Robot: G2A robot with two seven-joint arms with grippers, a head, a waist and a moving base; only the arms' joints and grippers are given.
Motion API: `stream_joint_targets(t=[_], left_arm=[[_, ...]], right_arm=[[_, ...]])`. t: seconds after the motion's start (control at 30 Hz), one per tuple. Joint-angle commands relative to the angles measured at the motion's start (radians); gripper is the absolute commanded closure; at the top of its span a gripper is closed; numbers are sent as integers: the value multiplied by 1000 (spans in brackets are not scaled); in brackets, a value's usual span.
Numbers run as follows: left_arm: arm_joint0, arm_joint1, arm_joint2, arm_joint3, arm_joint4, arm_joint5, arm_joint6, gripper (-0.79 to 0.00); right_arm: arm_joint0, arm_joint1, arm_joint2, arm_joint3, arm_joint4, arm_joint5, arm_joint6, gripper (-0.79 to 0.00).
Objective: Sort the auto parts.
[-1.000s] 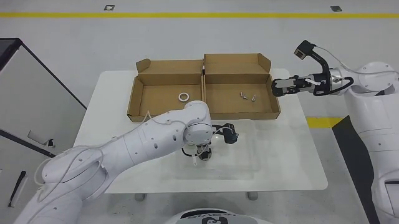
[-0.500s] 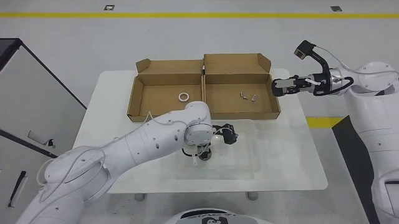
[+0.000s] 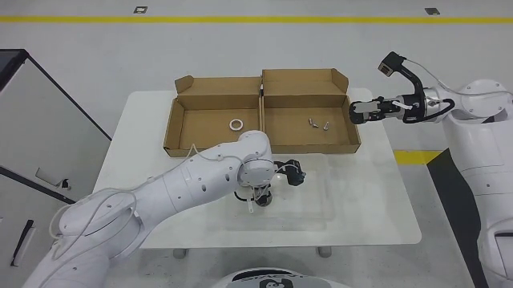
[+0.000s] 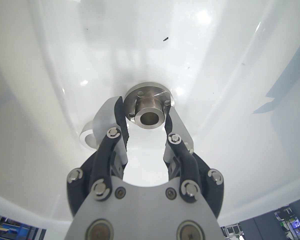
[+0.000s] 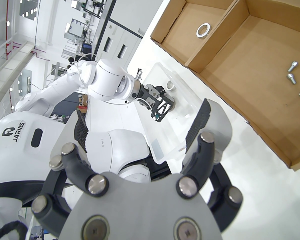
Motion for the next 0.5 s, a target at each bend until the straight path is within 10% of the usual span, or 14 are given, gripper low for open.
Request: stream_joint_targets(t=[0.0,0.27,0.37,0.4,0.47], left_arm=[[-2,-1,0,-3,2,3,-3,-345],[1,-3,4,5,3,0,0,-305],[3,-6,7,13,2,-5,5,-160],[3,-7,9,17,3,-5,5,0],[2,-10,10,21,6,-3,3,0]], right_arm=[[0,0,0,0,0,0,0,-785],[0,0,0,0,0,0,0,-785],[0,0,0,0,0,0,0,-785],[0,0,0,0,0,0,0,-785],[0,0,0,0,0,0,0,-785]])
